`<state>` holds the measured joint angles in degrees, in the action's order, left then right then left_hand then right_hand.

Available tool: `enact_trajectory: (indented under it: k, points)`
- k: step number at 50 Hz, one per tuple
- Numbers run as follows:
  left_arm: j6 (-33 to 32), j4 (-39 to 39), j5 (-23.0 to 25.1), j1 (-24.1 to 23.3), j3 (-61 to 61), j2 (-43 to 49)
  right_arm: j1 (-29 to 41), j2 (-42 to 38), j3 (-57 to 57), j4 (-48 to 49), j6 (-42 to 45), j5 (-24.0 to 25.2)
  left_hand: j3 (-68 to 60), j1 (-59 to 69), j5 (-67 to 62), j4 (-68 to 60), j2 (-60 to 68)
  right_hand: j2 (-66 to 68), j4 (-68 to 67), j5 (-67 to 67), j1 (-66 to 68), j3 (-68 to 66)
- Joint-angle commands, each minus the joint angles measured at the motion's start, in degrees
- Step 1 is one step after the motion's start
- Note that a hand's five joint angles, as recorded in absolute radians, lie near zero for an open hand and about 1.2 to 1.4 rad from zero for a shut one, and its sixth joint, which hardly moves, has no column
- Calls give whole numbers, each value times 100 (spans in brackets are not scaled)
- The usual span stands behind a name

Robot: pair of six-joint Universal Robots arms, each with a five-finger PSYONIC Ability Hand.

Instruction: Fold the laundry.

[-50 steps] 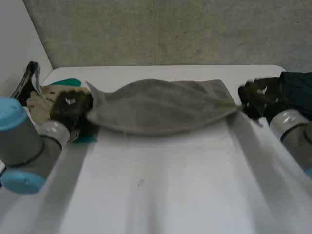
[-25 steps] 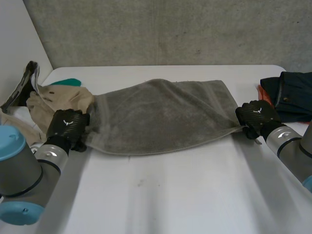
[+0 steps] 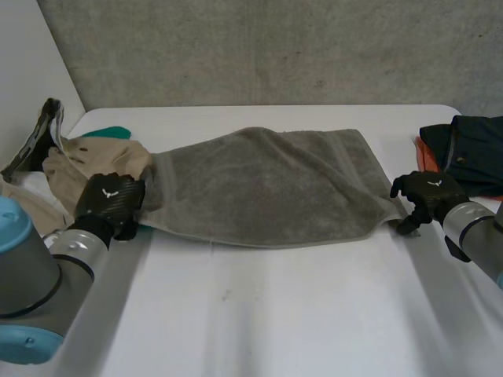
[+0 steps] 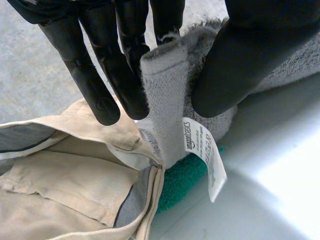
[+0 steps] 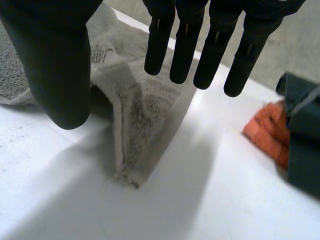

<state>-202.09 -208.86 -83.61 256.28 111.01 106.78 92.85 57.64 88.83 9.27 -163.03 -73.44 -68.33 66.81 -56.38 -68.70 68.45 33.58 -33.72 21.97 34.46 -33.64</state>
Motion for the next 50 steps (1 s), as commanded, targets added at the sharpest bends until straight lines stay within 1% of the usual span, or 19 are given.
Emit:
enact_trajectory:
  k: [1, 8, 10, 12, 13, 14, 16, 20, 23, 24, 27, 28, 31, 32, 37, 40, 43, 47, 50]
  points:
    - [486, 714, 11, 27, -273, -167, -83, -121, -164, -382, -361, 111, -1167, 1319, -1362, -1130, 1155, 199, -185, 360, 111, -193]
    - [689, 1356, -33, 168, -651, -35, -21, -323, -199, -242, -370, 111, -1167, 1319, -1362, -1130, 1155, 517, -504, 678, 430, -512]
    - [750, 1470, -7, 203, -695, -52, -13, -446, -269, -154, -379, 102, -1167, 1319, -1362, -1130, 1155, 1071, -1057, 1232, 983, -1065]
    - [794, 1541, -24, 212, -713, -70, -4, -534, -340, -93, -361, 67, -1167, 1319, -1362, -1130, 1155, 1910, -1896, 2070, 1822, -1904]
    - [829, 1611, -16, 212, -721, -79, -4, -613, -444, -84, -353, 23, -1167, 1319, -1362, -1130, 1155, 3513, -3499, 3674, 3425, -3508]
    - [856, 1664, -7, 212, -722, -79, -21, -631, -480, -66, -344, 5, -1167, 1319, -1362, -1130, 1155, 4628, -4615, 4789, 4540, -4623]
    - [856, 1795, -15, 203, -713, -114, -30, -640, -551, -75, -300, -47, -1167, 1319, -1362, -1130, 1155, 4642, -4628, 4803, 4554, -4636]
    - [777, 2461, -24, 125, -695, -377, -39, -395, -490, -250, 7, -65, -1167, 1319, -1362, -1130, 1155, 4642, -4628, 4803, 4554, -4636]
    - [619, 2937, -51, 72, -660, -570, -144, 255, -209, -645, 717, -21, -1167, 1319, -1362, -1130, 1155, 4642, -4628, 4803, 4554, -4636]
    - [462, 3269, -77, 63, -617, -710, -249, 605, -17, -968, 1277, 22, -1167, 1319, -1362, -1130, 1155, 4642, -4628, 4803, 4554, -4636]
    - [224, 3772, -138, 89, -520, -913, -460, 1090, 309, -1549, 2333, 41, -1167, 1319, -1362, -1130, 1155, 4642, -4628, 4803, 4554, -4636]
    - [66, 4069, -182, 115, -424, -1027, -652, 1379, 537, -1986, 3050, 40, -1167, 1319, -1362, -1130, 1155, 4642, -4628, 4803, 4554, -4636]
    - [-215, 4484, -182, 177, -248, -1177, -969, 1732, 898, -2700, 4074, -3, -1167, 1319, -1362, -1130, 1155, 4642, -4628, 4803, 4554, -4636]
    - [-408, 4712, -182, 212, -90, -1282, -1162, 1942, 1126, -3112, 4704, -30, -1167, 1319, -1362, -1130, 1155, 4642, -4628, 4803, 4554, -4636]
    - [-1094, 5162, -147, 343, 368, -1538, -1690, 2322, 1655, -3845, 6062, -12, -1167, 1319, -1362, -1130, 1155, 4642, -4628, 4803, 4554, -4636]
    - [-1428, 5180, -138, 475, 500, -1608, -1858, 2401, 1743, -3793, 6204, 58, -1167, 1319, -1362, -1130, 1155, 4642, -4628, 4803, 4554, -4636]
    - [-1508, 5092, -112, 520, 430, -1608, -1832, 2375, 1734, -3757, 6187, 67, -1167, 1319, -1362, -1130, 1155, 4642, -4628, 4803, 4554, -4636]
    - [-1377, 4811, -51, 476, 105, -1512, -1604, 2094, 1463, -3442, 5994, 128, -1167, 1319, -1362, -1130, 1155, 4642, -4628, 4803, 4554, -4636]
    - [-904, 4216, -85, 380, -447, -1039, -1113, 1586, 937, -2689, 5180, 181, -1167, 1319, -1362, -1130, 1155, 4642, -4628, 4803, 4554, -4636]
